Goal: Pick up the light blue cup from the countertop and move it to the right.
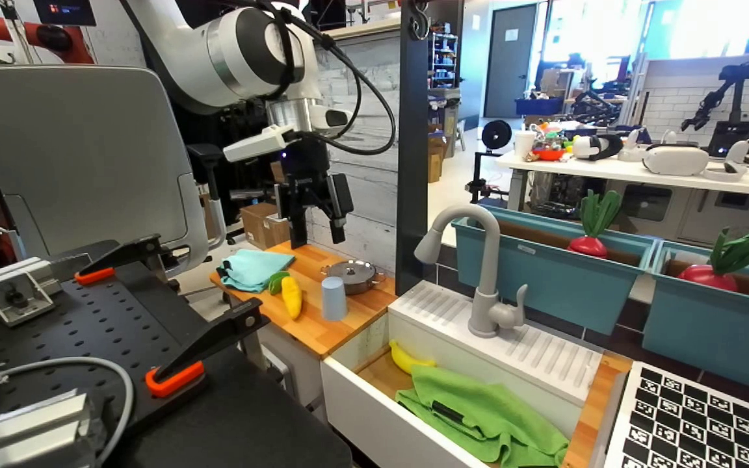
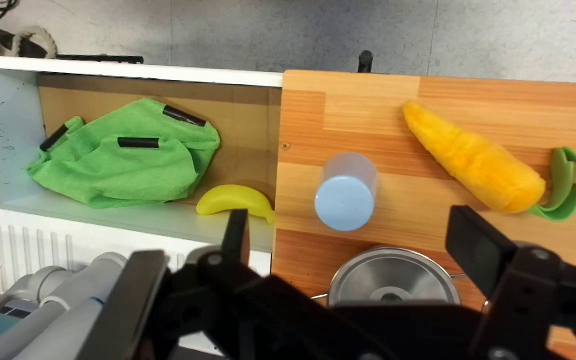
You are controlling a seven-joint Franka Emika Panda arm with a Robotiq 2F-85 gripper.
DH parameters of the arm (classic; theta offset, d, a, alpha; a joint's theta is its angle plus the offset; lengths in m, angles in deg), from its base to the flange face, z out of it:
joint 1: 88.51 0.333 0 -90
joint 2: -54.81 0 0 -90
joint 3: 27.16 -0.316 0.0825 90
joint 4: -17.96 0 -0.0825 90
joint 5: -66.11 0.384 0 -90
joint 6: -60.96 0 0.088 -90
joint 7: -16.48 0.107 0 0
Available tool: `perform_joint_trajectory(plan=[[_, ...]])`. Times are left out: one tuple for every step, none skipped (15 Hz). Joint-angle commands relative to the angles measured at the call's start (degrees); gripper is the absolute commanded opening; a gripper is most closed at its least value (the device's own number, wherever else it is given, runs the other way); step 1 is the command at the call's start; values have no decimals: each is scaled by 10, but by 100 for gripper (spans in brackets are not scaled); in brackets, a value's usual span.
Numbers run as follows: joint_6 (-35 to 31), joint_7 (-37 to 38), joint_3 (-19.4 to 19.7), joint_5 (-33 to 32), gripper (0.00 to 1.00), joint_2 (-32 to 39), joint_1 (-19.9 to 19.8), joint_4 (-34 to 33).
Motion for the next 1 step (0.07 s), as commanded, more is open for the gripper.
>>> perform_joint_trajectory(plan=[[2, 3, -5, -5, 100, 0, -5, -2]])
